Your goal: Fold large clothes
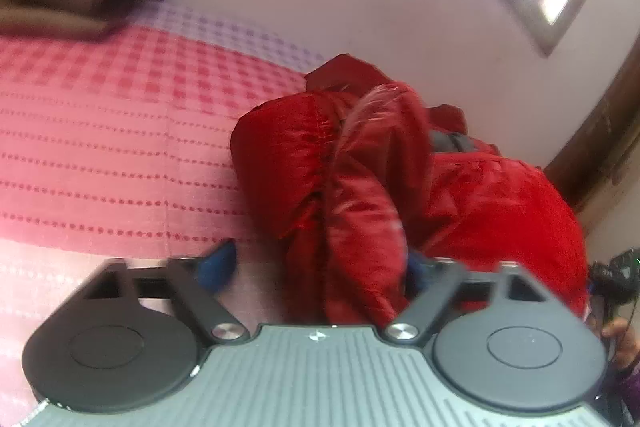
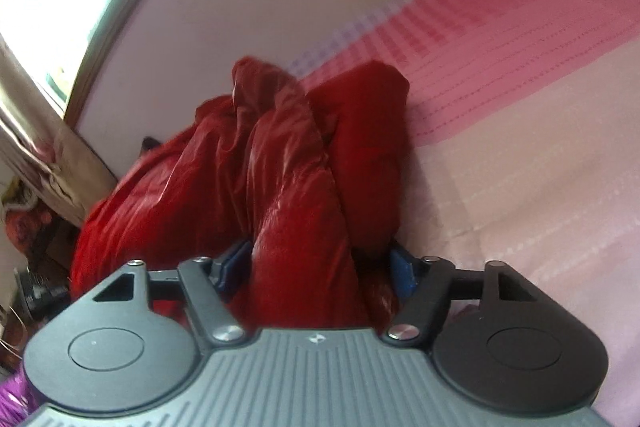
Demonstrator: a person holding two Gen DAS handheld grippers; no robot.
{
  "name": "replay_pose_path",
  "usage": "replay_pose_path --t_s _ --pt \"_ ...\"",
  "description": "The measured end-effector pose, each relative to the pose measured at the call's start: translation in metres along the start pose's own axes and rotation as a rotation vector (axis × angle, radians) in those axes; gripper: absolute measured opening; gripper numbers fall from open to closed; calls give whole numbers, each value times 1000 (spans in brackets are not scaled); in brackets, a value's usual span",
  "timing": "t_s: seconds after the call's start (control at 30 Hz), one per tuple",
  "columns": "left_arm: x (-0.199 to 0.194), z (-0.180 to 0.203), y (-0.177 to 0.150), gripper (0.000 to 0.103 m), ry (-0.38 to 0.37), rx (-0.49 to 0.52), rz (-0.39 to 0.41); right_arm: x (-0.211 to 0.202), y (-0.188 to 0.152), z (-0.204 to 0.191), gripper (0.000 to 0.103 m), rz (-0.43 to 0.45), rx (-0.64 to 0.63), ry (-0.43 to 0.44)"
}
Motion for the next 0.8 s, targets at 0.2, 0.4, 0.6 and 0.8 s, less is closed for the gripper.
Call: replay_pose_path --t_s 0.2,0.4,0.6,0.8 --pt "-3 -1 -5 41 -82 -102 -2 0 -4 -4 60 -9 -32 -1" --pt "-22 23 -12 27 -15 -40 53 -5 -10 -14 60 -28 -50 35" --pt "-21 20 -13 28 51 -30 51 -14 -4 -18 61 -13 -76 -11" --pt "-24 24 -16 30 108 1 50 -56 16 -42 61 158 -186 -177"
Point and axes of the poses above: each gripper's, at about its wrist camera, not at the fingertips, and x roughly the way its jaws point, z to its right, y to its top, the point moved 5 cm from there along x, roughly the way its jaws point, and after that the axes turned 8 degrees about -x, right-handed, at the moved point
